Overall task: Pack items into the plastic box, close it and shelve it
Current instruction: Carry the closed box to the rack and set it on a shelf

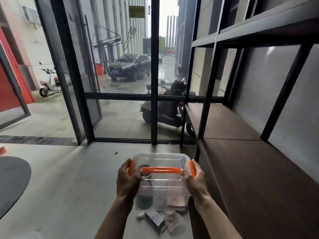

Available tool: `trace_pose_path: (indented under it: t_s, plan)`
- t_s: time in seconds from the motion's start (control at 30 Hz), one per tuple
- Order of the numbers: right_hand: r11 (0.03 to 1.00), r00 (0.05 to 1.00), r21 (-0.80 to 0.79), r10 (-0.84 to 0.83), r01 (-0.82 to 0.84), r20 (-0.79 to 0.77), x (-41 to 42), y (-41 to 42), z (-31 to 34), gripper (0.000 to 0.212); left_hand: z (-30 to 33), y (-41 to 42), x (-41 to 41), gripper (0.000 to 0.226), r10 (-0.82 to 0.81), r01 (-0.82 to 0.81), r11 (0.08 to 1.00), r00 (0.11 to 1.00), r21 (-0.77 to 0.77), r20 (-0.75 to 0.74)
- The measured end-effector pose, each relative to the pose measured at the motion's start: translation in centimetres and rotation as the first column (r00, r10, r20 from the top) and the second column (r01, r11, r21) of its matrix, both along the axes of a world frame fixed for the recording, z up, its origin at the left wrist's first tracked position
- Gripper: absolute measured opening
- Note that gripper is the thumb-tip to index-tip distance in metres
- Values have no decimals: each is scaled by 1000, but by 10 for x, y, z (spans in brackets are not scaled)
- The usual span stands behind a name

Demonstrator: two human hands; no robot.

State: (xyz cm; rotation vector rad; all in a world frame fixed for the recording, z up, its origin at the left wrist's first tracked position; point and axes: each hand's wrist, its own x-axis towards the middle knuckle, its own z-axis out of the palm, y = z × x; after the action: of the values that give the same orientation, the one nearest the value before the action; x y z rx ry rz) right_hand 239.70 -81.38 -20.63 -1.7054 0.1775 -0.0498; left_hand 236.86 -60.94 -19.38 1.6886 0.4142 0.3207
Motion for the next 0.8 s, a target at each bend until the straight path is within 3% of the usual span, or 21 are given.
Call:
trace_pose_path:
  t_s: [0.3,0.5,0.67,0.8]
  plan:
    - [991,992,56,-117,120,-57,204,-32,7,64,9,-25,224,68,-103,105,993,994,54,-28]
    - [935,933,46,-345,351,-102,271,-102,8,45,6,-95,339,66,-335,336,939,942,67,-23]
    - [790,784,-82,-613,608,-99,281,-175,0,52,-3,-191,409,68,-616,616,788,788,-10,-18]
    - [601,592,-97,-799,794,-104,261,-220,-1,64,-4,-270,435,67,-809,809,588,588,-27,-16]
